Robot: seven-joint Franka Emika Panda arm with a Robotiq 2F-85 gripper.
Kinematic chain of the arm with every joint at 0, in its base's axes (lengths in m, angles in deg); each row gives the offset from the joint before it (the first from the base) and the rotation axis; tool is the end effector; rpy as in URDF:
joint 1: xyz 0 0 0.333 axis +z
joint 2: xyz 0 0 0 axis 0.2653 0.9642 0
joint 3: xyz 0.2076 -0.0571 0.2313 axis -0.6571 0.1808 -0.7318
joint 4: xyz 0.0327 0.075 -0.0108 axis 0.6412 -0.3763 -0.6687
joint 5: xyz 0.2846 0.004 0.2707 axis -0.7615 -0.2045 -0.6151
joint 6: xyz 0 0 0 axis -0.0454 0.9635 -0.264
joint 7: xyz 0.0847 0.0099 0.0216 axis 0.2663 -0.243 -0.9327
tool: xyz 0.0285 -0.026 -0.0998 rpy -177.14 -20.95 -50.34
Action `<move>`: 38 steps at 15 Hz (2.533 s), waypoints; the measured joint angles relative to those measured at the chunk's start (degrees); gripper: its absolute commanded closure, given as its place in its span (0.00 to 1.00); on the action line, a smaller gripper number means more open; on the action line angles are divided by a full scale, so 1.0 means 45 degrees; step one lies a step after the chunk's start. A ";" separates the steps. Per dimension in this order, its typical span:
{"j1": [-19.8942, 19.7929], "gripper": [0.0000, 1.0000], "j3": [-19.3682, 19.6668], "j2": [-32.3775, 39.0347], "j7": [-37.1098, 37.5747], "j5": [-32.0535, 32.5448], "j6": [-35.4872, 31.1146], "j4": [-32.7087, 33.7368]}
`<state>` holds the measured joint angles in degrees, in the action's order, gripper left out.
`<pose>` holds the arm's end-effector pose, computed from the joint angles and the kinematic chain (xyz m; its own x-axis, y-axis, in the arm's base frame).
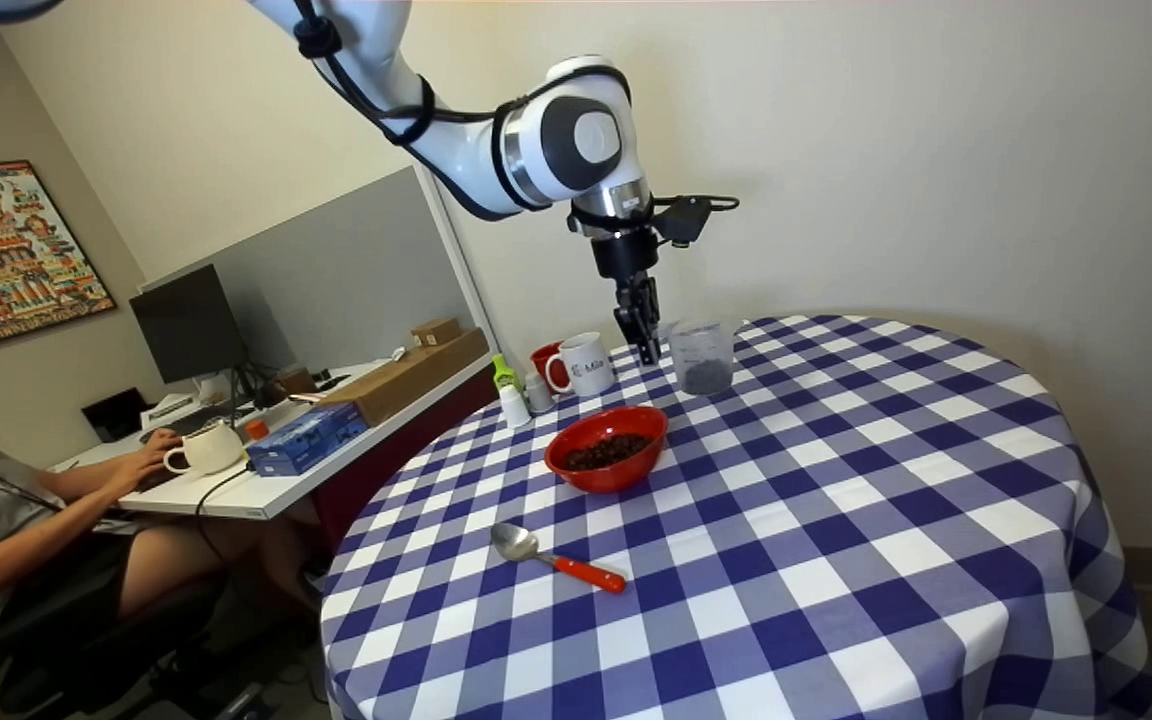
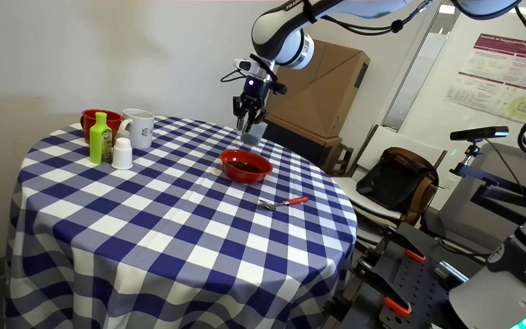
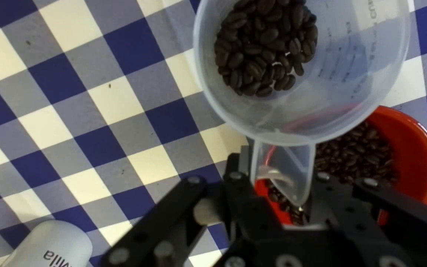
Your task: Pick up the jar and pour some of its contents into the bowl
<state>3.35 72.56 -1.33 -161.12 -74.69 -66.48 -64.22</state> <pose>0.7059 -0.0837 0.2298 -0.1935 0.9808 0.0230 0.9804 0.1923 0.0437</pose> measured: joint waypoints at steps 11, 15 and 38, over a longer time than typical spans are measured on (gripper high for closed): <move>0.0144 0.94 -0.0933 -0.0385 -0.3866 -0.0305 0.2254 0.0266; 0.0620 0.94 -0.1077 -0.0657 -0.3827 -0.0976 0.3564 0.0297; -0.0968 0.94 -0.1045 0.2760 -0.1714 -0.6443 0.9469 0.4981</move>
<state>-1.01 67.86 11.09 -168.83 -103.68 -23.87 -41.81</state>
